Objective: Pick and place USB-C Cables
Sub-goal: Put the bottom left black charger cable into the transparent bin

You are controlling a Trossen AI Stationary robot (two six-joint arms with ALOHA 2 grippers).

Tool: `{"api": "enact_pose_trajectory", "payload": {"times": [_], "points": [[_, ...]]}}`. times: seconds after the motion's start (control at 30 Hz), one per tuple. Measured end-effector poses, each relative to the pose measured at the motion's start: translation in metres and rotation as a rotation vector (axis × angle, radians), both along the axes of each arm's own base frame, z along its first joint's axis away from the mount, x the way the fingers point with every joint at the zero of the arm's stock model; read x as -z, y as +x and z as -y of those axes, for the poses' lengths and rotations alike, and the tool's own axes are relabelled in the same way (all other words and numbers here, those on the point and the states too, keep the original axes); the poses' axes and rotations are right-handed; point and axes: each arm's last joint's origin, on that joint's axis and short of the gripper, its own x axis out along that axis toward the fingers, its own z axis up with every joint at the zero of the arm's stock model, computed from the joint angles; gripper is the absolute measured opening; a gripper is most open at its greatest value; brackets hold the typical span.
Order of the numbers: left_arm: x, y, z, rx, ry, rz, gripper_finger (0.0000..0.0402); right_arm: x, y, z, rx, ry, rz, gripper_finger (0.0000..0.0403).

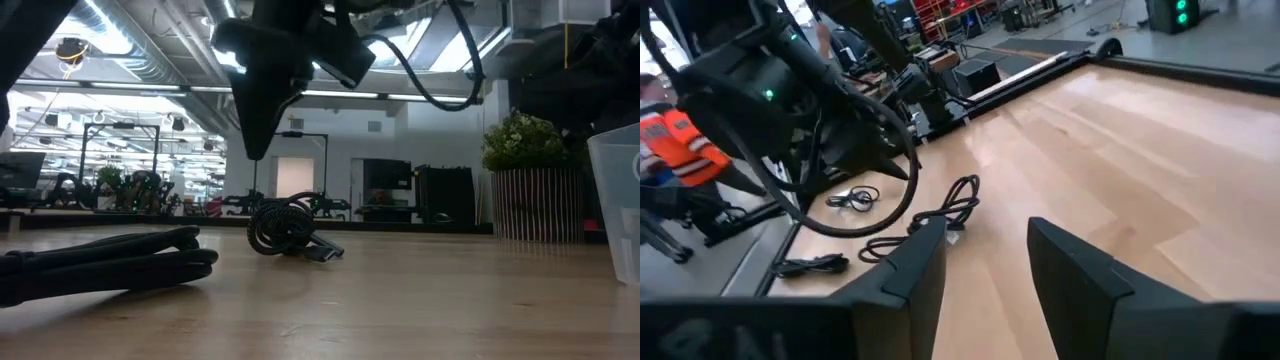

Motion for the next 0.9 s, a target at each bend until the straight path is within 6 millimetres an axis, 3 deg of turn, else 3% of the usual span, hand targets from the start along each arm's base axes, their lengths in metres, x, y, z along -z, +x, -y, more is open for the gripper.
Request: {"api": "enact_pose_trajectory", "payload": {"times": [0.23, 0.43, 0.63, 0.8, 0.9], "points": [[-0.013, -0.018, 0.045, -0.039, 0.034, 0.085, 0.0092, 0.000, 0.000, 0.000, -0.004, -0.039, -0.005, 0.0147], [-0.044, -0.055, 0.083, -0.078, 0.091, 0.233, 0.0092, 0.000, 0.000, -0.001, -0.044, -0.036, -0.008, 0.0147], [-0.063, -0.095, 0.080, -0.284, 0.224, 0.430, 0.0092, 0.001, 0.000, -0.004, -0.127, -0.025, -0.013, 0.0147], [-0.050, -0.123, 0.069, -0.523, 0.292, 0.494, 0.0092, 0.001, 0.001, -0.005, -0.153, -0.023, -0.018, 0.0147], [-0.036, -0.135, 0.065, -0.671, 0.278, 0.423, 0.0092, 0.001, 0.001, -0.005, -0.153, -0.023, -0.018, 0.0147]]}}
